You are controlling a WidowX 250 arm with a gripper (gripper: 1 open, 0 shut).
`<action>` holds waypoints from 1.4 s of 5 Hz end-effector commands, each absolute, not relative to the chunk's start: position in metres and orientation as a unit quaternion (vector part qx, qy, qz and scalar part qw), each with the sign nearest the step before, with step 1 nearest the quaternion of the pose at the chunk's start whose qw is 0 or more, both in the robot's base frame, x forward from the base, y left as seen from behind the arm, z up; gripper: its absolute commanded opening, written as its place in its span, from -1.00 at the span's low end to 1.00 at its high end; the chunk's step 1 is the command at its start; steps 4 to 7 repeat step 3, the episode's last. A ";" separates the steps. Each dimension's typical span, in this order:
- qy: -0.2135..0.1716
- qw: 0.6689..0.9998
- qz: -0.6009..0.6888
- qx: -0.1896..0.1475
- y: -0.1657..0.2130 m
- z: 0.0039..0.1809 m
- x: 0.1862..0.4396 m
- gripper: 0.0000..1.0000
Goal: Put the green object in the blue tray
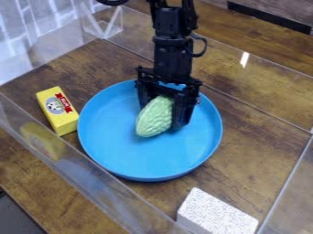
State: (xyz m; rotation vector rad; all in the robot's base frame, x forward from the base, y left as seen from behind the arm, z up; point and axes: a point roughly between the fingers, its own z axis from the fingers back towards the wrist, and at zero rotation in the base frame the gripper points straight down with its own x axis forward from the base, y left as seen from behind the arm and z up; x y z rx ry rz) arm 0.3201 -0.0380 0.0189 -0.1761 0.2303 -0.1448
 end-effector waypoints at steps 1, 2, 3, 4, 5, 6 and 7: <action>0.147 0.981 -0.086 -0.087 -0.053 0.005 0.309 -1.00; 0.154 0.980 -0.090 -0.086 -0.058 0.005 0.307 1.00; 0.159 0.979 -0.093 -0.085 -0.062 0.005 0.305 1.00; 0.159 0.979 -0.093 -0.085 -0.062 0.005 0.305 1.00; 0.159 0.979 -0.093 -0.085 -0.062 0.005 0.305 1.00; 0.159 0.979 -0.093 -0.085 -0.062 0.005 0.305 1.00; 0.159 0.979 -0.093 -0.085 -0.062 0.005 0.305 1.00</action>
